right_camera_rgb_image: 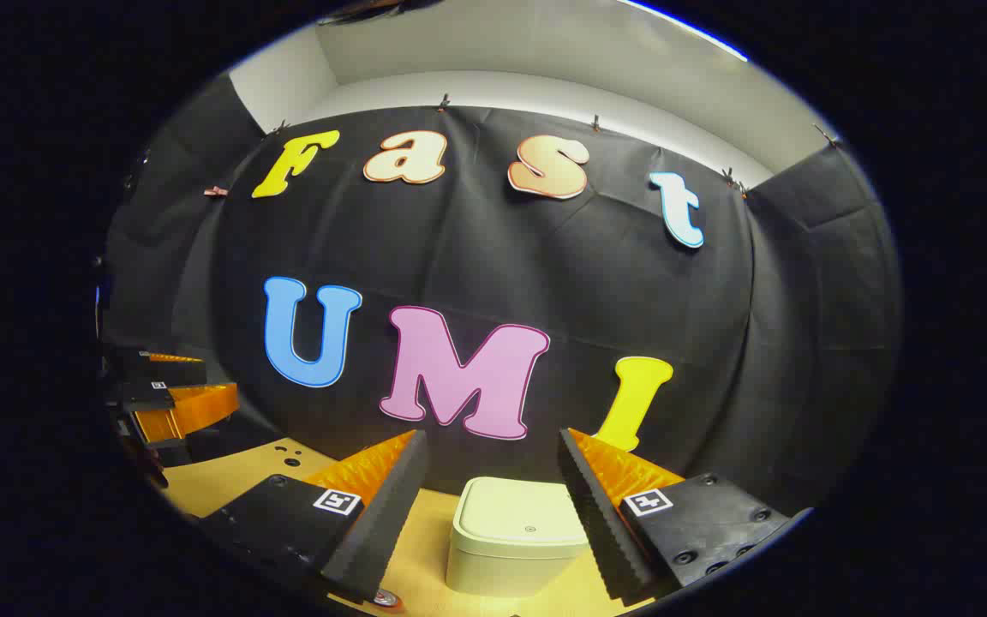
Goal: Press the lid of the desktop garbage bin to open it, pick up the crumpled paper on the desktop and throw it into the bin, then pick up the pop can on the desktop and drop it into the bin, and finally close the garbage bin lid.
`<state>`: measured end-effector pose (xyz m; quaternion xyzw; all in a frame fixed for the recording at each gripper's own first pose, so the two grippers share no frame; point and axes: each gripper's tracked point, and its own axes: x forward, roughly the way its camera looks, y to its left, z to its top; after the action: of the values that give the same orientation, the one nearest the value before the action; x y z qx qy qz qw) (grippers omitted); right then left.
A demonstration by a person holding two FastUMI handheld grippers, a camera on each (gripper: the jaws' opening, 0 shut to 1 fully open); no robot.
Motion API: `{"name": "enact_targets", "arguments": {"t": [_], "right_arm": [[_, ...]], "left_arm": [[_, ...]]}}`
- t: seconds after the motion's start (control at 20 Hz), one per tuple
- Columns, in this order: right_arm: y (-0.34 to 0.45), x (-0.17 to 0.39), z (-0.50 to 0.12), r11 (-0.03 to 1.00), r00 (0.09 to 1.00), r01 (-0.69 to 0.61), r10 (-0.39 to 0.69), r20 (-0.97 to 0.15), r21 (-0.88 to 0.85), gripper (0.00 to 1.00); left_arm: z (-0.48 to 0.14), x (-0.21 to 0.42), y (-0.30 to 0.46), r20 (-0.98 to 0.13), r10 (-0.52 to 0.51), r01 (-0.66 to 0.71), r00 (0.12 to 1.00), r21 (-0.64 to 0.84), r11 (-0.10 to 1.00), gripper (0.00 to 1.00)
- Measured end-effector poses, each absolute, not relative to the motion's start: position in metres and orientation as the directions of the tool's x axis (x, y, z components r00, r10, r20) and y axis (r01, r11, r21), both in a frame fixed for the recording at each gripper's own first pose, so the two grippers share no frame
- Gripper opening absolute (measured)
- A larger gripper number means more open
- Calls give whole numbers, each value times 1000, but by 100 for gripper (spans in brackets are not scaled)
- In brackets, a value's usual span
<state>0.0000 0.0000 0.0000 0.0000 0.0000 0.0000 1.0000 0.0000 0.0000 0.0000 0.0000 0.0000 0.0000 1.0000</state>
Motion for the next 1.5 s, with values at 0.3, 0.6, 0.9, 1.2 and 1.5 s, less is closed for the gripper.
{"name": "enact_targets", "arguments": {"t": [0.3, 0.6, 0.9, 1.2, 1.5], "right_arm": [[-9, 16, -12, 1000, 1000, -14, 14, -21, 19, 95], [-15, 27, -17, 1000, 1000, -15, 16, -25, 28, 95], [-19, 33, -27, 1000, 999, -19, 19, -50, 12, 85], [-16, 35, -30, 1000, 998, -20, 19, -60, -17, 31], [-3, 38, -51, 992, 984, -97, 108, -145, 84, 5]], "left_arm": [[-4, 12, -2, -11, 18, -18, 1000, -9, 1000, 92], [-4, 21, -12, -16, 3, -3, 1000, 2, 1000, 92], [-5, 27, -18, -17, -5, 5, 1000, 5, 1000, 90], [-6, 28, -17, -18, -2, 2, 1000, 1, 1000, 81], [-11, 29, -10, -28, 14, -14, 1000, -2, 1000, 78]]}}
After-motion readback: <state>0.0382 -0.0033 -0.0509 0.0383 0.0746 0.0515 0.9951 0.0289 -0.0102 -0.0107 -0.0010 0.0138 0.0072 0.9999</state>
